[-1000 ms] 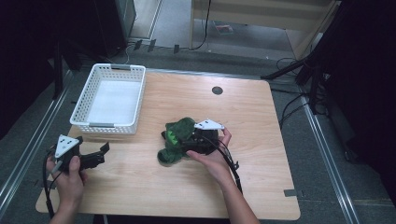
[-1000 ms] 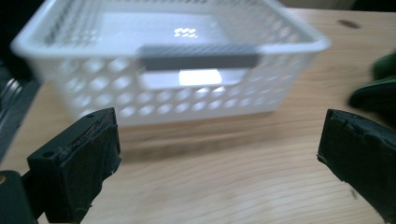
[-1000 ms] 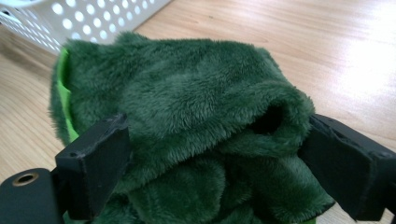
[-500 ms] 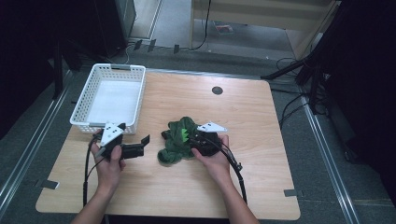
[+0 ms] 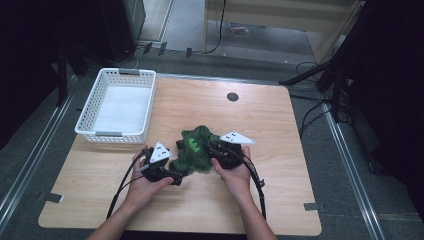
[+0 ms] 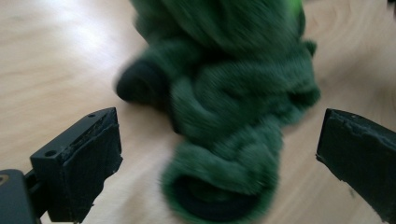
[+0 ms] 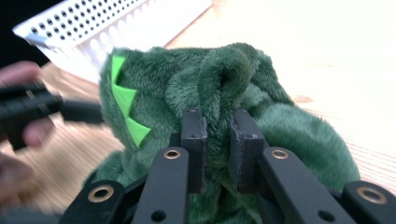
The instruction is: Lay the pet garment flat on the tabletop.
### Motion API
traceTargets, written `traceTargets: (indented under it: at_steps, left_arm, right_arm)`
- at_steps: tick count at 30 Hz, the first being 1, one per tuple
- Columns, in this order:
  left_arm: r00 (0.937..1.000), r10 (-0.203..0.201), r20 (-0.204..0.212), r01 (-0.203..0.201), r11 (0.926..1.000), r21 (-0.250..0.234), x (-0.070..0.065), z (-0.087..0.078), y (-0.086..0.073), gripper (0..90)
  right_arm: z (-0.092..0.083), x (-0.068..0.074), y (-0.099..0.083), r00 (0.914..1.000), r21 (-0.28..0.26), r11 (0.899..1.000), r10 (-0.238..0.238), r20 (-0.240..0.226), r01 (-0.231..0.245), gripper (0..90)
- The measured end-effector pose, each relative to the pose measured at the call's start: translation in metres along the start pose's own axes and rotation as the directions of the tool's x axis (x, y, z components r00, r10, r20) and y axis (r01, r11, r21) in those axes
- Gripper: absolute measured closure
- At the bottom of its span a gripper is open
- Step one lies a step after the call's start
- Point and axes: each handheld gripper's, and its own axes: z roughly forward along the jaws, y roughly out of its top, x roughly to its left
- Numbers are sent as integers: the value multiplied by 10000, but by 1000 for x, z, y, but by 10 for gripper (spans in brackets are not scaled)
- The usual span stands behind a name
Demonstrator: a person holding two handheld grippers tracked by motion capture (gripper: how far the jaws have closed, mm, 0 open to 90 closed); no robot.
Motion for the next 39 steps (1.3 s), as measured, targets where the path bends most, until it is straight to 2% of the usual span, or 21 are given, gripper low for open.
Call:
traceTargets:
  at_steps: [2,3,4,6,8,9,12,13,15,16,18,19,20,21,22,26,28,30,33,37,39]
  left_arm:
    - [9999,127,40,-128,9994,315,-7,5,-1,60]
    - [9997,230,40,-232,9987,454,-11,6,-2,173]
    - [9992,388,-93,-382,9977,568,-15,8,-3,173]
    - [9980,537,-330,-514,9965,667,-17,10,-6,424]
    - [9985,454,-315,-433,9970,634,-16,9,-6,496]
    - [9992,331,-242,-316,9977,604,-14,9,-7,637]
    - [9988,477,65,-480,9970,612,-11,5,-7,736]
    - [9962,783,388,-807,9946,650,-12,3,-7,799]
    - [9914,891,961,-965,9925,750,-13,-1,-8,830]
    - [9914,891,961,-965,9925,750,-13,-1,-8,836]
    - [9777,1210,1716,-1356,9878,761,-15,-6,-10,837]
    - [9684,1520,1975,-1714,9815,848,-17,-8,-11,838]
    - [9516,1940,2383,-2220,9702,967,-22,-11,-14,838]
    - [9466,1997,2531,-2301,9683,968,-24,-13,-15,838]
    - [9466,1997,2531,-2301,9683,968,-24,-13,-15,836]
    - [9198,2112,3306,-2492,9654,766,-30,-14,-17,800]
    - [9101,2037,3610,-2423,9681,645,-32,-14,-16,669]
    - [9032,1832,3881,-2150,9758,396,-31,-16,-14,626]
    - [9122,1265,3898,-1415,9899,98,-23,-18,-10,516]
    - [9433,358,3301,-305,9993,-212,-10,-16,-5,479]
    - [9459,248,3235,-234,9997,-85,-11,-12,-6,481]
  right_arm:
    - [-3,-2,1,9998,-100,9998,165,-123,-166,790]
    - [-4,-2,2,9995,-157,9995,265,-150,-268,788]
    - [-4,-2,2,9995,-157,9995,265,-150,-268,788]
    - [-6,-2,3,9993,-212,9992,321,-215,-326,787]
    - [-6,-1,3,9993,-247,9992,296,-211,-301,787]
    - [-7,-1,4,9991,-302,9990,317,-275,-325,783]
    - [-10,-2,6,9987,-427,9982,403,-316,-416,779]
    - [-14,-4,8,9982,-553,9971,504,-340,-522,775]
    - [-18,-6,10,9980,-731,9956,569,-270,-587,766]
    - [-18,-6,10,9980,-731,9956,569,-270,-587,766]
    - [-26,-8,14,9979,-871,9941,633,-100,-639,761]
    - [-30,-10,16,9982,-1015,9931,593,12,-589,761]
    - [-37,-15,18,9972,-1239,9900,703,245,-668,761]
    - [-39,-20,19,9959,-1324,9883,810,393,-752,760]
    - [-39,-20,19,9959,-1324,9883,810,393,-752,760]
    - [-39,-37,16,9902,-1111,9904,934,1035,-818,663]
    - [-43,-43,17,9907,-1312,9892,794,1105,-647,569]
    - [-46,-45,18,9907,-1439,9875,803,1098,-641,551]
    - [-55,-51,21,9893,-1660,9818,1091,967,-921,531]
    - [-48,-55,17,9883,-1102,9870,1262,852,-1166,496]
    - [-41,-54,14,9887,-702,9912,1187,919,-1125,474]
